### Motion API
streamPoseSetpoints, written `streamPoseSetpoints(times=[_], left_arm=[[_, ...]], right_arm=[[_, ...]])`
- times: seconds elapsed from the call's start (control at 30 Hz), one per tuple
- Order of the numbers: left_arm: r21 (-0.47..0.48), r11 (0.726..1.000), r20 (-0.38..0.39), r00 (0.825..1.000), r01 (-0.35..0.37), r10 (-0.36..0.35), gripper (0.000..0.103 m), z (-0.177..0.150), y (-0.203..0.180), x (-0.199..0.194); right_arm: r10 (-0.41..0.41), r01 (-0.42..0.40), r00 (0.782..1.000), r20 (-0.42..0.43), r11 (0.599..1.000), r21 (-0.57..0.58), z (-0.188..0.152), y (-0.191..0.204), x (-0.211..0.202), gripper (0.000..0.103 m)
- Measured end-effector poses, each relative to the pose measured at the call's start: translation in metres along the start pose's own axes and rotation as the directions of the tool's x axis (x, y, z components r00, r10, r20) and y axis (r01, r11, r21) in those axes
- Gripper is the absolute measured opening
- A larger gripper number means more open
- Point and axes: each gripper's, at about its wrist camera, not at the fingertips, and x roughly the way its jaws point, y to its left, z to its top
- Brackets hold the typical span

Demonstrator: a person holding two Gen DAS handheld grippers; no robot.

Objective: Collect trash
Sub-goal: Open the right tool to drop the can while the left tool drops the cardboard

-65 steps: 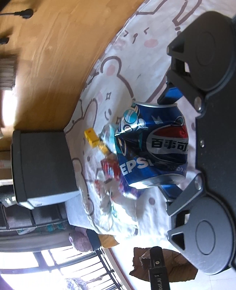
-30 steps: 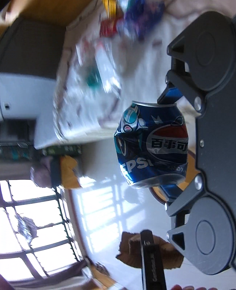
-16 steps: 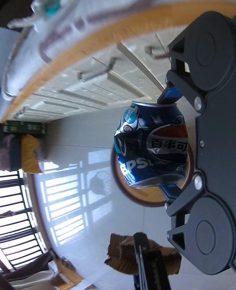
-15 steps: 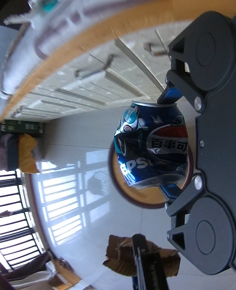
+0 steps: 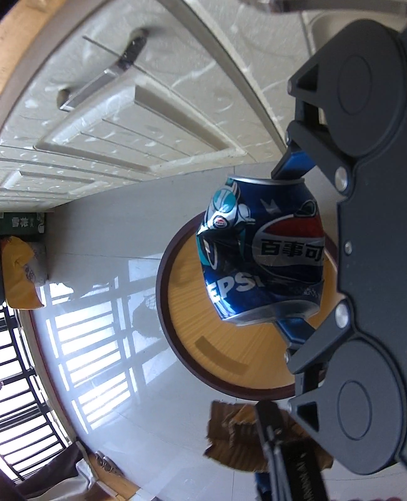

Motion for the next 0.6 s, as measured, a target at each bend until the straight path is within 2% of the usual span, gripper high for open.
streamPoseSetpoints(times=[0.17, 0.37, 0.4, 0.43, 0.5, 0.6], left_arm=[[-0.005, 1.0, -0.014, 1.0, 0.016, -0.016, 0.07, -0.007, 0.001, 0.012], [0.025, 0.999, -0.008, 1.0, 0.023, -0.023, 0.07, -0.007, -0.002, 0.018], [0.032, 0.999, -0.008, 1.0, 0.026, -0.026, 0.07, -0.007, -0.003, 0.019], [0.039, 0.999, -0.008, 1.0, 0.03, -0.029, 0.07, -0.007, -0.004, 0.019], [0.055, 0.998, -0.008, 0.999, 0.034, -0.033, 0.071, -0.005, -0.007, 0.021], [0.071, 0.997, -0.004, 0.999, 0.035, -0.035, 0.071, -0.001, -0.012, 0.023]], right_arm=[[0.022, -0.021, 1.0, -0.016, 0.997, 0.068, 0.006, -0.013, 0.022, 0.09], [0.095, -0.093, 0.995, -0.011, 0.988, 0.122, 0.007, -0.02, 0.037, 0.091], [0.111, -0.11, 0.994, -0.003, 0.984, 0.138, 0.008, -0.021, 0.038, 0.095], [0.132, -0.131, 0.991, 0.0, 0.978, 0.16, 0.008, -0.023, 0.037, 0.103], [0.17, -0.167, 0.985, 0.002, 0.965, 0.203, 0.009, -0.026, 0.037, 0.103], [0.157, -0.155, 0.988, 0.008, 0.966, 0.205, 0.01, -0.027, 0.036, 0.103]])
